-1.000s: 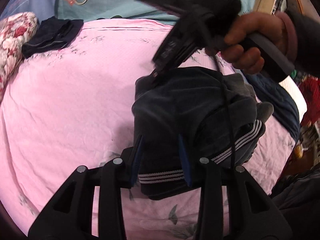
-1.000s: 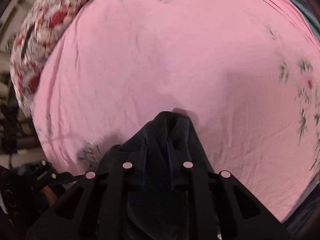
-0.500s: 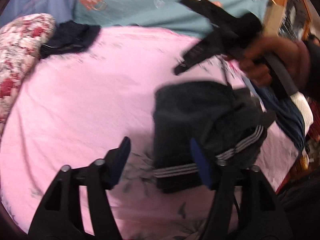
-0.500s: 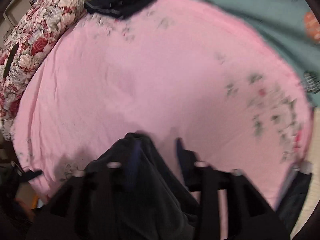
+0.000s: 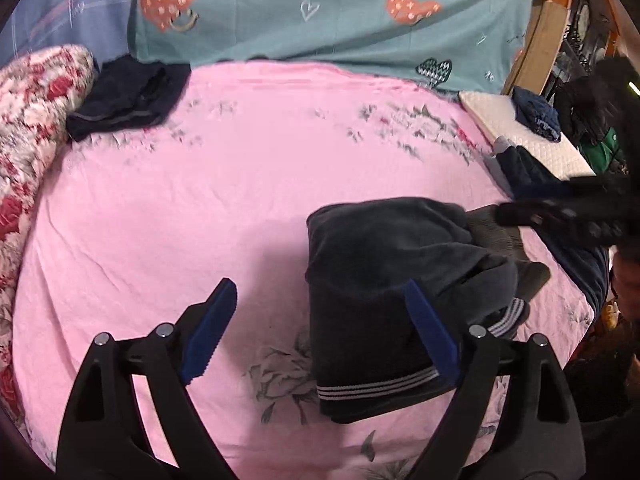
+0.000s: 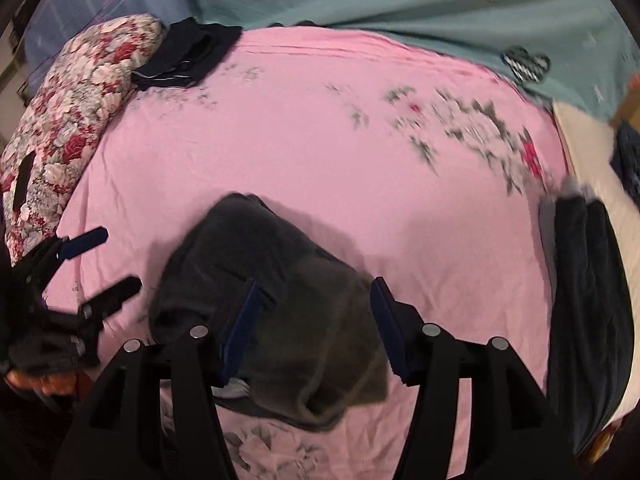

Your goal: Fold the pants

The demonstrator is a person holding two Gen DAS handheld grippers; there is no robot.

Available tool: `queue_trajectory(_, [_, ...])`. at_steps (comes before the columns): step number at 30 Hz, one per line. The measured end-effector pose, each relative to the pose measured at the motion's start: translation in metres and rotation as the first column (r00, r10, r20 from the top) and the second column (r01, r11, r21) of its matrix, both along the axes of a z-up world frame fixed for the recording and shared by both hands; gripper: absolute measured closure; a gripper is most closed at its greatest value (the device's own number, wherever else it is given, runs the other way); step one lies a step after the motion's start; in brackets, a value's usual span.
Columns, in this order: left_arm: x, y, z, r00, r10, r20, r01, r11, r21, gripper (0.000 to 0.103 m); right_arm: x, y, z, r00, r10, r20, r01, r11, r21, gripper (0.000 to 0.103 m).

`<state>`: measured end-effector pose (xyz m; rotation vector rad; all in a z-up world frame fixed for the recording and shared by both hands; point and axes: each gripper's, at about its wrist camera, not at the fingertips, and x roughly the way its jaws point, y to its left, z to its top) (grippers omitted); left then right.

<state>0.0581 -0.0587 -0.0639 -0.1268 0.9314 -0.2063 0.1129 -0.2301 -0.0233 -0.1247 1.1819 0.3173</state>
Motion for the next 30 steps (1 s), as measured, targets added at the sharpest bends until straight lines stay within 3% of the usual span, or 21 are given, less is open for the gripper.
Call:
queue_trajectory(3, [0.021,0.002,-0.011,0.998,0.002,-0.065,-0.004,1.000,-0.029,0.009,-0.007,-0.030,-0.008,0.998,-0.061,-0.004,0.062,0.998,0.012,0.043])
queue_trajectory(5, [0.039,0.003,-0.019,0.993,0.010,-0.119,-0.016,0.999,-0.045,0.008,-0.008,-0.051,-0.013,0.993,-0.120,-0.016,0.120,0.992,0.040,0.036])
queue_trajectory(6, [0.047,0.006,-0.023,0.989,0.016,-0.147,-0.026,0.997,-0.067,0.006,-0.009,-0.066,-0.021,0.987,-0.155,-0.046,0.159,0.983,0.088,0.029])
queue_trajectory(8, [0.063,0.008,-0.034,0.977,-0.009,-0.213,-0.022,0.990,-0.140,0.004,-0.010,-0.082,-0.035,0.974,-0.190,-0.121,0.209,0.964,0.167,0.028])
queue_trajectory(10, [0.076,0.006,-0.048,0.956,-0.041,-0.289,-0.012,0.984,-0.177,0.004,-0.008,-0.091,-0.058,0.952,-0.193,-0.238,0.257,0.926,0.277,0.028])
queue_trajectory(14, [0.094,0.005,-0.067,0.925,-0.096,-0.367,0.013,0.975,-0.224,0.003,0.001,-0.093,-0.090,0.916,-0.184,-0.357,0.333,0.844,0.420,0.023])
queue_trajectory(16, [0.101,0.008,-0.076,0.909,-0.112,-0.402,0.008,0.968,-0.252,0.002,0.005,-0.097,-0.101,0.896,-0.196,-0.399,0.378,0.809,0.451,0.009])
queue_trajectory(21, [0.114,0.011,-0.100,0.864,-0.170,-0.474,-0.007,0.938,-0.347,0.002,0.005,-0.104,-0.140,0.807,-0.163,-0.567,0.513,0.670,0.537,0.002])
queue_trajectory(23, [0.115,0.010,-0.106,0.851,-0.188,-0.490,-0.016,0.924,-0.383,0.002,0.001,-0.101,-0.146,0.801,-0.145,-0.581,0.533,0.615,0.581,0.005])
queue_trajectory(25, [0.113,0.002,-0.111,0.840,-0.238,-0.487,0.005,0.902,-0.432,0.004,-0.001,-0.096,-0.148,0.800,-0.118,-0.588,0.534,0.585,0.610,0.020])
queue_trajectory(26, [0.112,-0.002,-0.112,0.838,-0.253,-0.483,0.014,0.896,-0.444,0.007,-0.001,-0.095,-0.145,0.807,-0.133,-0.576,0.532,0.589,0.608,0.026])
queue_trajectory(27, [0.111,-0.006,-0.113,0.843,-0.262,-0.470,0.021,0.889,-0.457,0.019,-0.003,-0.096,-0.141,0.815,-0.144,-0.561,0.525,0.592,0.611,0.038])
queue_trajectory(28, [0.110,-0.009,-0.111,0.855,-0.258,-0.449,0.022,0.884,-0.467,0.024,-0.003,-0.098,-0.139,0.818,-0.147,-0.556,0.525,0.587,0.616,0.044])
queue_trajectory(29, [0.109,-0.011,-0.108,0.868,-0.250,-0.429,0.022,0.883,-0.470,0.027,-0.004,-0.098,-0.135,0.825,-0.148,-0.545,0.518,0.584,0.625,0.046])
queue_trajectory(30, [0.106,-0.012,-0.103,0.880,-0.248,-0.405,0.033,0.883,-0.468,0.033,-0.005,-0.095,-0.126,0.845,-0.143,-0.516,0.487,0.604,0.630,0.047])
